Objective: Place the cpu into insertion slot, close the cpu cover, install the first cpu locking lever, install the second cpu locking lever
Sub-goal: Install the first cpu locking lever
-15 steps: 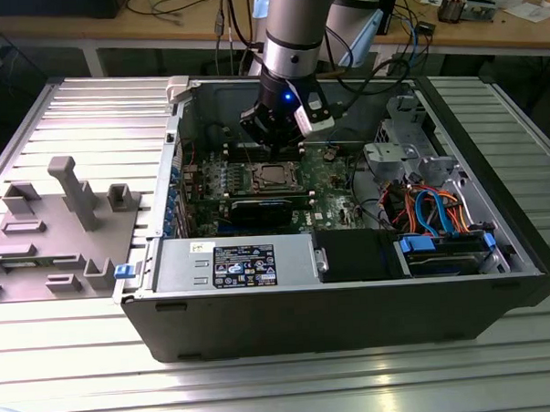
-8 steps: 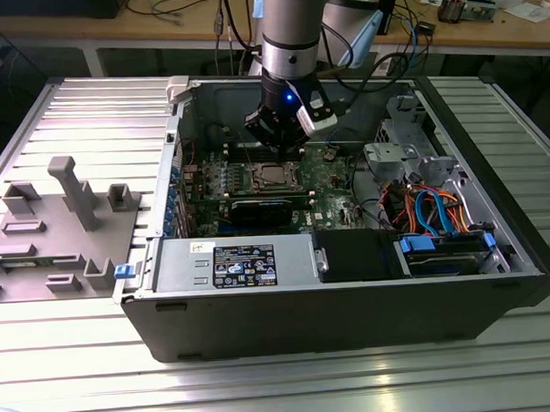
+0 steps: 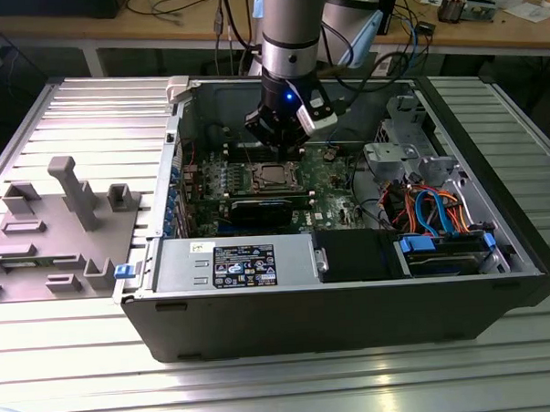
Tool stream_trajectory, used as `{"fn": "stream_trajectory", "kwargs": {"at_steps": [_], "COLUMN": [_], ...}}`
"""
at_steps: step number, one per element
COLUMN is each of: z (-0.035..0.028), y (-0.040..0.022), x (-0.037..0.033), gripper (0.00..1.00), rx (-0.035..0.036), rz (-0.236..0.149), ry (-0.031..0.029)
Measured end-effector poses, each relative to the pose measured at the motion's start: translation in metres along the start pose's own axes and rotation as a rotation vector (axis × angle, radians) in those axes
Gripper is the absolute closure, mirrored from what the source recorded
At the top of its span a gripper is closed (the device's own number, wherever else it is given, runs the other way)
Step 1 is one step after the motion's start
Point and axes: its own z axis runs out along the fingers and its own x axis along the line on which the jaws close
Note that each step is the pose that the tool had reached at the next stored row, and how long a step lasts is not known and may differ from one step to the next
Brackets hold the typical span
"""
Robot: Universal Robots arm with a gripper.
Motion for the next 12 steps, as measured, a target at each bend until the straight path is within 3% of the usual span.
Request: {"fn": "stream_trajectory", "kwargs": {"at_steps": [3,12], "z": [-0.0043,-0.0086], "y": [0.0010,0.0028], "x": [-0.0001,0.0002], "gripper": [0.89,0.89], "rx": [-0.0004,-0.0004], "rz": [0.000,0.000], "ry": [-0.0002,-0.0002]}}
